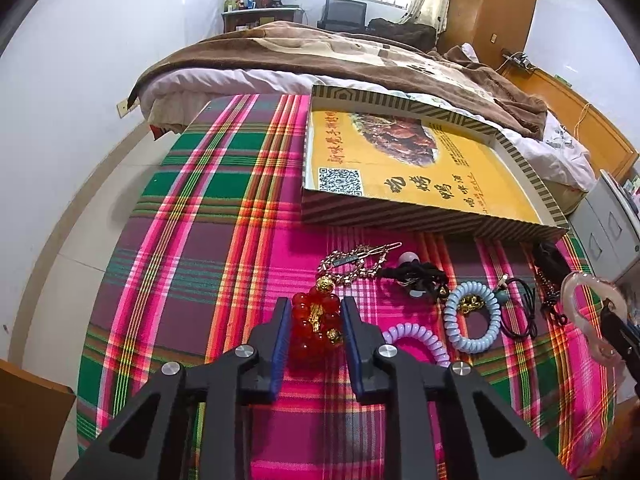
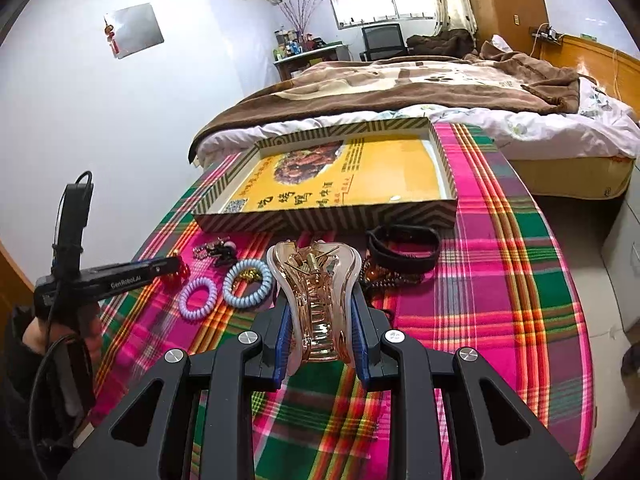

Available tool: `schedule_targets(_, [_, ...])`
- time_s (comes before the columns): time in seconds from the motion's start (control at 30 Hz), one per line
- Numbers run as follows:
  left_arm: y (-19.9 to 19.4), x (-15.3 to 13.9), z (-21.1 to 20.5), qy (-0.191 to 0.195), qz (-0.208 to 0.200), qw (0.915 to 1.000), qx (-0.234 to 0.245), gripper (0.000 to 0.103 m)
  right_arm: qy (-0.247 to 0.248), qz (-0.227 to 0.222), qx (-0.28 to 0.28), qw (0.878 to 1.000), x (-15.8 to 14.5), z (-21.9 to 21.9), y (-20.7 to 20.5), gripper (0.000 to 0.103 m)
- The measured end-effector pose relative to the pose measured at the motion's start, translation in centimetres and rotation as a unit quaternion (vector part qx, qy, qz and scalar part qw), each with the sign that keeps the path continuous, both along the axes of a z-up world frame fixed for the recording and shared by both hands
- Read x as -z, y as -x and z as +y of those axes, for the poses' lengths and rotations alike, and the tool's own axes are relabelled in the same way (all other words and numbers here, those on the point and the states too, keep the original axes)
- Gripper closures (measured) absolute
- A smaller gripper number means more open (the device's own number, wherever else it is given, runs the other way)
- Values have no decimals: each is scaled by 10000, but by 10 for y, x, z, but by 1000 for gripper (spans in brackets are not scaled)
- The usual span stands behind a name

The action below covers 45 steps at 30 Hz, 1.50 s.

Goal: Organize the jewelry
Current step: 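Carry the red bracelet and claw clip with both grippers over the yellow tray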

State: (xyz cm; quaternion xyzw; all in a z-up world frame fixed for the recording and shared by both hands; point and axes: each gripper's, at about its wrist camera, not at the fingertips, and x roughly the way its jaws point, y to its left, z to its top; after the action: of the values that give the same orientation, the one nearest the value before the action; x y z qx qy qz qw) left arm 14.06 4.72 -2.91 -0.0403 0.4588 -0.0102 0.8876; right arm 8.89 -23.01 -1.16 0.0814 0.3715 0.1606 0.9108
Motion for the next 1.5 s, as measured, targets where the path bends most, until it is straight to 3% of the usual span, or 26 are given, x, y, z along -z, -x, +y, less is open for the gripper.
schedule_targets(0.2, [6,-10,0,2,-140,9999,14,91,-5,-65,-38,10000,-4,3,2,76])
schedule_targets(0.67, [13,-11,2,-23,-246,9996,111,90,-17,-131,-29,9999,-7,6,3,76])
schedule_targets(0.73, [10,-8,4,-22,-194,9998,37,76,-32,-140,-25,9999,-8,6,3,76])
schedule_targets(0.8, [9,-6,4,9,-166,9998,68,39,-18,-127,-24,9999,-7,6,3,76])
schedule_targets(0.87, [8,-4,2,94,-187,9997,150,33,-17,-111,-28,9999,-6,7,2,76])
schedule_targets(1.3, [-11,19,0,-116,92,9999,-37,37,-21,-97,-95,9999,-6,13,-4,76])
schedule_targets(1.33, [-12,19,-1,-168,80,9998,-42,40,-25,-100,-113,9999,-6,14,-4,76])
schedule_targets(1.4, [-13,19,-3,-263,54,9996,-11,59,-16,-97,-146,9998,-6,16,-5,76])
schedule_targets(1.5, [-13,18,-4,-272,70,9996,69,66,-16,-92,-164,9998,-6,17,-6,76])
